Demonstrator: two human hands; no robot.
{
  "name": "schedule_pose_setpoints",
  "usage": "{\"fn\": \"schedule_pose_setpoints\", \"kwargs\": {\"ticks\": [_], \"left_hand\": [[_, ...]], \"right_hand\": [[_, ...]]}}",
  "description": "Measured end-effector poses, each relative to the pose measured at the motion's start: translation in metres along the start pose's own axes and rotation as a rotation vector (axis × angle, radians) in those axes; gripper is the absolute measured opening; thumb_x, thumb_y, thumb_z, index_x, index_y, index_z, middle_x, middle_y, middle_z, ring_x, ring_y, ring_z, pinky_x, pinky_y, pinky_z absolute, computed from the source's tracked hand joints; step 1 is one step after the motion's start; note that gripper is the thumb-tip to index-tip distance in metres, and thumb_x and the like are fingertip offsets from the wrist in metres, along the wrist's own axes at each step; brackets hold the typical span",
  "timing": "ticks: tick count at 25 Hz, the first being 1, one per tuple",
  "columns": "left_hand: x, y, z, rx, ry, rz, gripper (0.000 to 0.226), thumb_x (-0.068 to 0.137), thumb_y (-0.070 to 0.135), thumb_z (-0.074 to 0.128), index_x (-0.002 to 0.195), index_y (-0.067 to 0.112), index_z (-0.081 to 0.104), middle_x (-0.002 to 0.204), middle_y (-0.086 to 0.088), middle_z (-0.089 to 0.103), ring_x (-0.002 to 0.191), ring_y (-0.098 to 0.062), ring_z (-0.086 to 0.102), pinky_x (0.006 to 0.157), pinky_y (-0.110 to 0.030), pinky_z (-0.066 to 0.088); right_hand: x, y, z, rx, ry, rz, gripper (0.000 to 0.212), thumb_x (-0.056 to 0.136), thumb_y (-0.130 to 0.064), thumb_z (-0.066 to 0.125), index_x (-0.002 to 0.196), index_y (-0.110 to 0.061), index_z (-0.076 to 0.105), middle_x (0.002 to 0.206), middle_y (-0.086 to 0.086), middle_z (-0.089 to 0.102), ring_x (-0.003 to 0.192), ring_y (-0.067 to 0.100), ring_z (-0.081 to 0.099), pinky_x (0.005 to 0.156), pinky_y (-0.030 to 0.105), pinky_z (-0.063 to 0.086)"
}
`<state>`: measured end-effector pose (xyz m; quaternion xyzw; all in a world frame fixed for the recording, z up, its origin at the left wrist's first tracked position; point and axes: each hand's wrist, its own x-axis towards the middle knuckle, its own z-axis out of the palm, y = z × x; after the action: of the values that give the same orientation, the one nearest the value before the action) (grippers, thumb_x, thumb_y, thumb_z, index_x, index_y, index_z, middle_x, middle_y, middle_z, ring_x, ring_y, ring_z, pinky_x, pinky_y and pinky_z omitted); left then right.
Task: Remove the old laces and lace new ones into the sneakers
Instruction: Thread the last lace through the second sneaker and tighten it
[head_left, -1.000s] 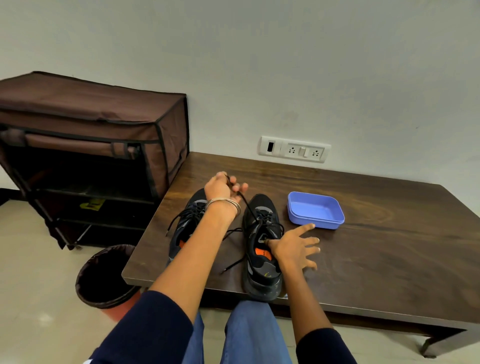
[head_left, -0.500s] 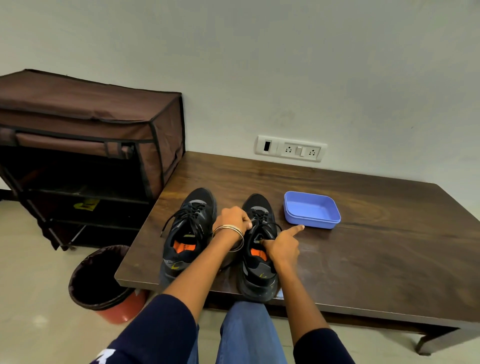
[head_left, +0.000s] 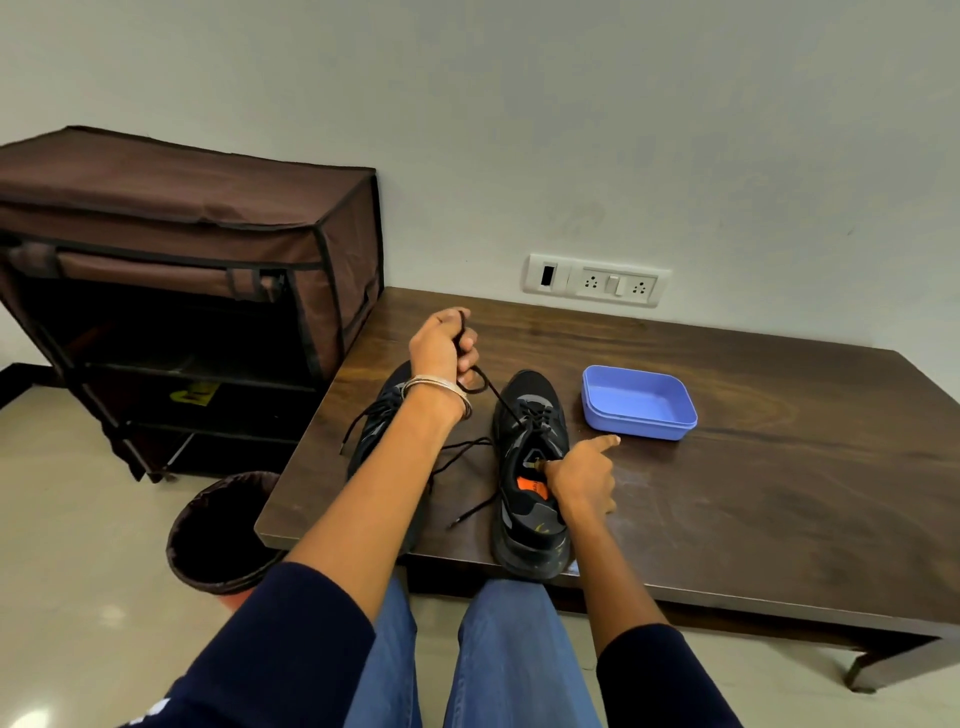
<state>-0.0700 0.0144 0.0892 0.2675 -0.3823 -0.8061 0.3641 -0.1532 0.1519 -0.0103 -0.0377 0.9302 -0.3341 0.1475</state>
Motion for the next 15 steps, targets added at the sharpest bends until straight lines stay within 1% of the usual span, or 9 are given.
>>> {"fn": "schedule_pose_setpoints", "kwargs": {"ticks": [2,4,6,7,9,11,13,14,15], "left_hand": [[-0.011,0.000,-0.001,0.058,-0.055,0.014,0.023,0.098,0.010,0.036,0.084,0.012,0.055,0.044,0.005,0.035,0.031,-0.008,0.024,0.036,-0.012,0.017],[-0.023,-0.002,-0.006,0.034,-0.064,0.019,0.025,0.096,0.010,0.038,0.080,0.010,0.056,0.042,0.005,0.030,0.031,-0.008,0.021,0.036,-0.012,0.015],[-0.035,-0.005,-0.012,0.019,-0.064,-0.016,0.026,0.094,0.012,0.040,0.076,0.010,0.057,0.041,0.004,0.029,0.031,-0.008,0.020,0.036,-0.012,0.014],[-0.040,-0.007,-0.013,0.089,-0.063,-0.054,0.026,0.094,0.014,0.041,0.076,0.009,0.059,0.041,0.002,0.032,0.031,-0.009,0.021,0.036,-0.012,0.014],[-0.044,-0.016,-0.016,0.419,-0.045,-0.178,0.026,0.094,0.014,0.043,0.079,0.005,0.062,0.044,-0.005,0.046,0.029,-0.013,0.030,0.032,-0.014,0.020],[-0.036,-0.029,-0.020,0.822,-0.016,-0.284,0.027,0.095,0.017,0.046,0.079,0.002,0.063,0.059,-0.014,0.059,0.038,-0.020,0.052,0.036,-0.019,0.037],[-0.020,-0.045,-0.030,1.325,0.026,-0.216,0.030,0.093,0.029,0.053,0.081,0.005,0.066,0.080,-0.014,0.067,0.071,-0.030,0.066,0.060,-0.034,0.054],[-0.015,-0.052,-0.033,1.540,0.046,-0.144,0.029,0.091,0.033,0.055,0.087,0.007,0.068,0.090,-0.013,0.068,0.087,-0.033,0.065,0.074,-0.041,0.053],[-0.009,-0.058,-0.033,1.654,0.047,-0.068,0.025,0.091,0.033,0.057,0.093,0.012,0.071,0.099,-0.011,0.068,0.099,-0.036,0.061,0.083,-0.046,0.050]], "right_hand": [[0.000,0.000,0.001,-0.012,0.000,0.002,0.116,0.078,-0.030,0.079,0.151,-0.002,-0.008,0.136,0.019,0.050,0.127,0.040,0.045,0.099,0.060,0.037],[0.001,-0.001,0.003,-0.036,0.008,-0.004,0.113,0.079,-0.030,0.077,0.151,-0.002,-0.005,0.137,0.019,0.048,0.129,0.039,0.043,0.098,0.060,0.036],[0.002,-0.002,0.005,-0.065,0.018,-0.012,0.110,0.080,-0.031,0.076,0.151,-0.002,-0.002,0.138,0.019,0.047,0.131,0.038,0.039,0.098,0.059,0.034],[0.003,-0.002,0.006,-0.087,0.025,-0.013,0.109,0.081,-0.031,0.075,0.151,-0.002,-0.002,0.139,0.018,0.046,0.132,0.038,0.037,0.098,0.059,0.034],[0.003,-0.002,0.006,-0.119,0.030,-0.005,0.105,0.082,-0.030,0.074,0.151,-0.002,0.001,0.140,0.018,0.045,0.133,0.037,0.036,0.099,0.059,0.033],[0.004,-0.003,0.006,-0.116,0.023,0.000,0.097,0.082,-0.030,0.074,0.151,-0.003,0.011,0.141,0.017,0.045,0.133,0.037,0.036,0.101,0.058,0.033],[0.004,-0.002,0.007,-0.117,0.020,-0.008,0.088,0.079,-0.031,0.076,0.145,-0.005,0.025,0.139,0.017,0.046,0.131,0.037,0.038,0.100,0.058,0.035],[0.003,-0.002,0.007,-0.120,0.022,-0.008,0.084,0.079,-0.032,0.077,0.143,-0.005,0.029,0.138,0.016,0.047,0.130,0.037,0.039,0.100,0.057,0.035],[0.003,-0.002,0.007,-0.126,0.025,-0.006,0.081,0.079,-0.032,0.076,0.141,-0.006,0.031,0.138,0.015,0.047,0.130,0.036,0.040,0.099,0.057,0.035]]}}
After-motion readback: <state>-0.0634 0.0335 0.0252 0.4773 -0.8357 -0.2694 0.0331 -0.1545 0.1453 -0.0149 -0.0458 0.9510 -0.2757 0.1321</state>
